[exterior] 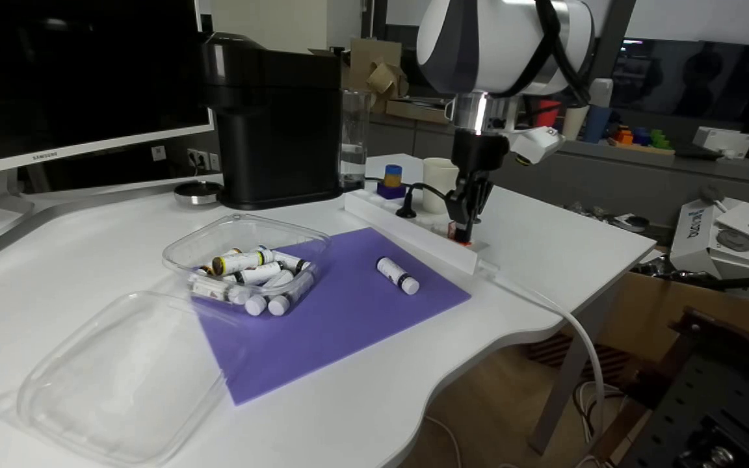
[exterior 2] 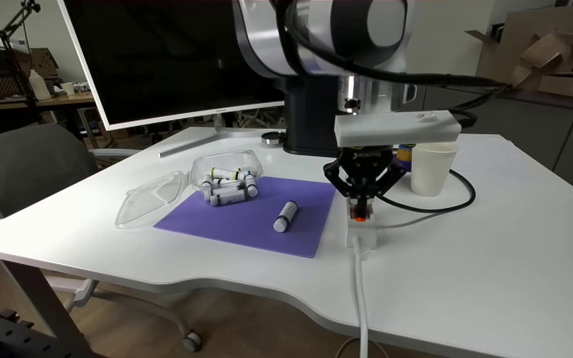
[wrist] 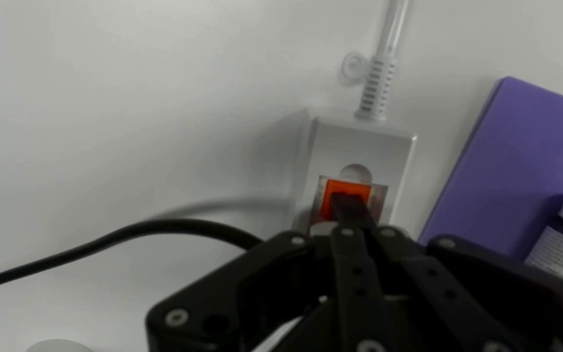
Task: Turn off the extension cable
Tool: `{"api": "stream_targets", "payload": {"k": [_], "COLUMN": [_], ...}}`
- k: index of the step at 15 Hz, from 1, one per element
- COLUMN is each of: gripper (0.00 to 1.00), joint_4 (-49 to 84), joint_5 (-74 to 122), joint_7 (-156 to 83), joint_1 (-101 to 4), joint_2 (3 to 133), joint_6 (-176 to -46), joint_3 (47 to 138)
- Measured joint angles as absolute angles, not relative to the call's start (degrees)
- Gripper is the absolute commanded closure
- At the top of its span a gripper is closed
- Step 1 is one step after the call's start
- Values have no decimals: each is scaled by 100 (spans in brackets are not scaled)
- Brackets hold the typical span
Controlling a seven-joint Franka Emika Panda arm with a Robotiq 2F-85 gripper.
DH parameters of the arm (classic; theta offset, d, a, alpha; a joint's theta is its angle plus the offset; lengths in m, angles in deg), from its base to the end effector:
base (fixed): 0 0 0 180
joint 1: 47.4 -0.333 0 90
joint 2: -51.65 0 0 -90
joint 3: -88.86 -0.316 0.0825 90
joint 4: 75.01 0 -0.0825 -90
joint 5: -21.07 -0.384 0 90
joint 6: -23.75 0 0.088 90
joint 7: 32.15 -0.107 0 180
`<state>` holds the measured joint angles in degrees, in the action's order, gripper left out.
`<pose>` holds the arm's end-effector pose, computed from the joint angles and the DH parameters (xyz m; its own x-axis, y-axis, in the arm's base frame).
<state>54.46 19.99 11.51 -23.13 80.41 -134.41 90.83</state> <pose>0.4758 -0.2365 0.1374 0.9580 0.2867 -0.0071 0.2867 -0.9580 0.0064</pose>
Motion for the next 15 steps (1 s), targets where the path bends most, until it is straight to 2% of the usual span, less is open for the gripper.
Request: {"api": "stream_targets", "payload": {"k": [5, 11, 15], "gripper": [100, 100, 100], "joint_4": [5462, 5618, 5650], "joint_5": [2110, 2704, 2693], "joint_7": [837, -1113, -1685], "joint_1": [-2527, -3528, -3730], "joint_2": [8054, 8101, 8073], "joint_6": [-13521, -13927, -13833], "joint_3": [9251, 10050, 10132]}}
